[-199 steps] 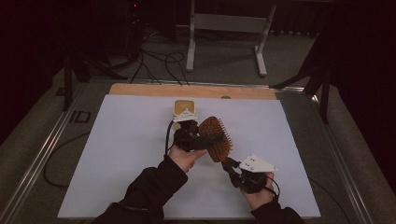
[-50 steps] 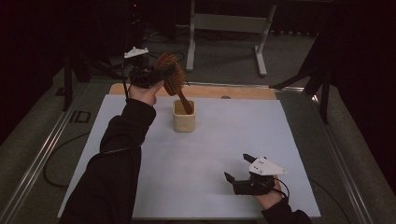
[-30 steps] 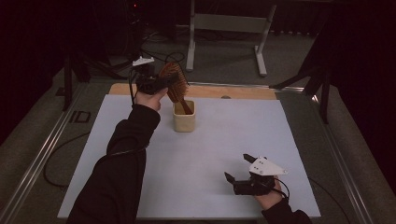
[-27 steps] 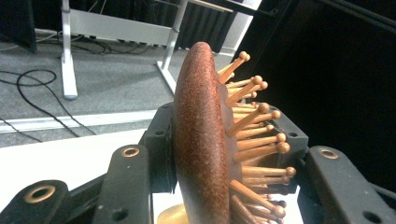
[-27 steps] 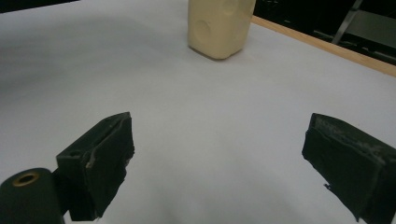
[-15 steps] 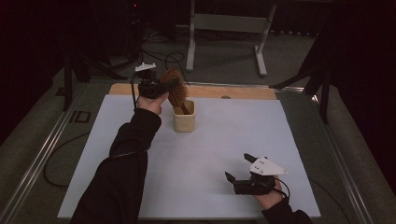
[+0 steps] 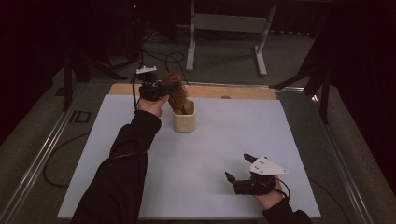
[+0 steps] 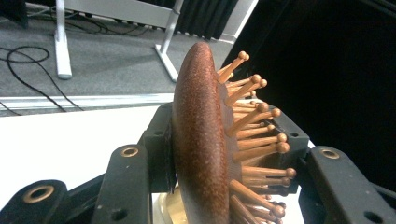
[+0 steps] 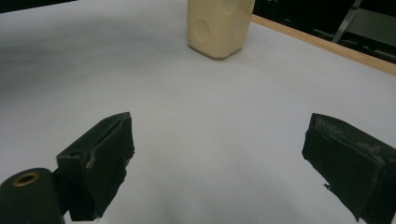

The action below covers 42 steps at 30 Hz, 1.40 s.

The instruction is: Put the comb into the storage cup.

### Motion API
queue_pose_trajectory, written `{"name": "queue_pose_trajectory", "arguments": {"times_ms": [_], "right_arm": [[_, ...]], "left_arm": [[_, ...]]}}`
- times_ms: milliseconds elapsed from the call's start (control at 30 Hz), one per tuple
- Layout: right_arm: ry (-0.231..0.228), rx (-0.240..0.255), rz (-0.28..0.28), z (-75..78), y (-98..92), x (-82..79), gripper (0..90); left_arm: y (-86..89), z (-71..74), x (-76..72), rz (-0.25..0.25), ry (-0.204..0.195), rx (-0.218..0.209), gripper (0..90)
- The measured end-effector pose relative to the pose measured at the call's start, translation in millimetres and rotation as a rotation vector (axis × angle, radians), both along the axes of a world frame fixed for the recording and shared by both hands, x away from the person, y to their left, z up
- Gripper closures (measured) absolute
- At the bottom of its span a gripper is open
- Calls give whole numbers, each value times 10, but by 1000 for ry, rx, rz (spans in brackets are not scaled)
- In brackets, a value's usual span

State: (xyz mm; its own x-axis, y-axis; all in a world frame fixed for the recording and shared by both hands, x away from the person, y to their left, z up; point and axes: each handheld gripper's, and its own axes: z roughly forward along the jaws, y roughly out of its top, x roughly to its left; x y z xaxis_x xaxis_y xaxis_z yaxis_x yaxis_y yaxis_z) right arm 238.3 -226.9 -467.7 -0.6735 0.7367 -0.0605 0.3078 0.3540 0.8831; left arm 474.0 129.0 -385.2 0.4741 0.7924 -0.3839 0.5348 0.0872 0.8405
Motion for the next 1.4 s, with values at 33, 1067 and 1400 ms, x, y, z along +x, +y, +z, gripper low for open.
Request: {"name": "queue_pose_trajectory", "arguments": {"times_ms": [33,1067,1400], "right_arm": [[1,1,0,0,0,1,87],[16,5,-4,-8,-1,4,87],[17,8,-5,-7,0,10,87]], "left_arm": [[0,-6,-1,2,3,-3,536],[113,-96,9,-38,27,22,373],[163,-56,-33,-56,-4,64,116]]}}
